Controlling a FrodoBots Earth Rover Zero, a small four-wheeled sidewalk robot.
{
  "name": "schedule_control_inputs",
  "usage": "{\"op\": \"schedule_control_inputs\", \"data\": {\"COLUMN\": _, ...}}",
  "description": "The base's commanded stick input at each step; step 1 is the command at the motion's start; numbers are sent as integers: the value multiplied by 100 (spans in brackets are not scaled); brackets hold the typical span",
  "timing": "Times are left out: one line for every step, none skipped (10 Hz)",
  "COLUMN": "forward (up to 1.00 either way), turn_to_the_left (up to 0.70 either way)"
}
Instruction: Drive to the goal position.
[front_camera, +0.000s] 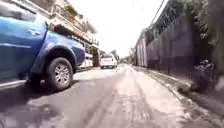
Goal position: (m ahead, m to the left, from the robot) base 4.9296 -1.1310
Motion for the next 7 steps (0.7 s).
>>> {"op": "schedule_control_inputs", "data": {"forward": 70, "turn_to_the_left": 0}}
{"op": "schedule_control_inputs", "data": {"forward": 70, "turn_to_the_left": 0}}
{"op": "schedule_control_inputs", "data": {"forward": 70, "turn_to_the_left": 0}}
{"op": "schedule_control_inputs", "data": {"forward": 70, "turn_to_the_left": 0}}
{"op": "schedule_control_inputs", "data": {"forward": 70, "turn_to_the_left": 0}}
{"op": "schedule_control_inputs", "data": {"forward": 70, "turn_to_the_left": 0}}
{"op": "schedule_control_inputs", "data": {"forward": 70, "turn_to_the_left": 0}}
